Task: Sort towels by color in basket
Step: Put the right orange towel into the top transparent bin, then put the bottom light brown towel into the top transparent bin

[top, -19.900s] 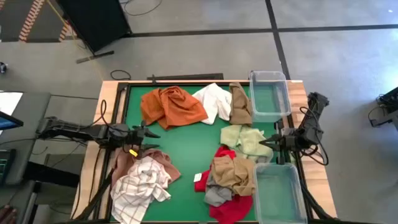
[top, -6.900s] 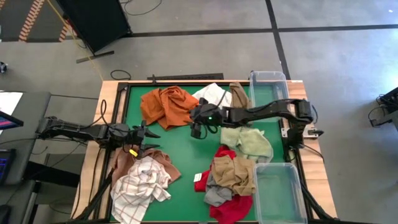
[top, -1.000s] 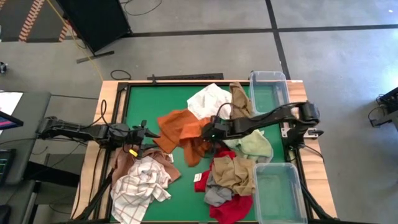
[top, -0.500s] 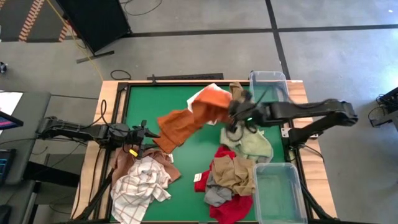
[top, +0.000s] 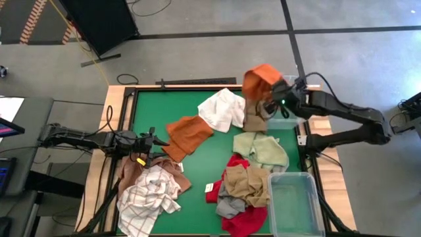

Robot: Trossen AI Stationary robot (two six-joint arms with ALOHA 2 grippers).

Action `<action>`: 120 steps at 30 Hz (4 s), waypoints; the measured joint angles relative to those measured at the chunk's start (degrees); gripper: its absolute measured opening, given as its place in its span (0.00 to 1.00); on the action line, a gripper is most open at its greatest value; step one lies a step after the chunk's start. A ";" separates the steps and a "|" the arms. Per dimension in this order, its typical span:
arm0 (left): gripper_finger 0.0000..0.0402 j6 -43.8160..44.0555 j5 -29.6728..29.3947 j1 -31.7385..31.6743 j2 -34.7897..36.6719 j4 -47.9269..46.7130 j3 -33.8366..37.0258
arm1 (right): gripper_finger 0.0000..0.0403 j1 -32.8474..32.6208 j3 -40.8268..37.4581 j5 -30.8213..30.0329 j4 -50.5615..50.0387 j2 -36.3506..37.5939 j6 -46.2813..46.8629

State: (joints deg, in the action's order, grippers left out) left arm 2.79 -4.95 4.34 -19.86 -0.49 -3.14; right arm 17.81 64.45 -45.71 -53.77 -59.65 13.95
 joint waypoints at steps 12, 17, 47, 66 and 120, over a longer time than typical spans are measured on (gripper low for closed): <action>0.46 0.01 0.00 0.01 0.00 0.00 0.00 | 0.09 18.54 -1.94 4.47 -10.33 -1.28 2.54; 0.46 0.01 0.00 0.02 0.00 0.00 0.00 | 0.09 21.19 -7.74 10.00 -9.09 -2.64 2.18; 0.46 0.02 0.01 0.00 0.00 0.00 -0.01 | 0.36 24.67 -18.64 20.39 0.47 -9.27 -5.99; 0.46 0.01 0.01 0.01 0.00 -0.01 -0.01 | 0.58 24.44 -18.64 25.22 0.77 8.98 -6.48; 0.46 0.00 0.00 0.00 0.00 0.00 -0.02 | 0.58 -12.16 -13.59 35.47 43.37 -14.67 -14.89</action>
State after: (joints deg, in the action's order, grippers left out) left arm 2.79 -4.95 4.34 -19.86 -0.49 -3.16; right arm 5.65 50.86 -10.24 -10.40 -74.32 -0.94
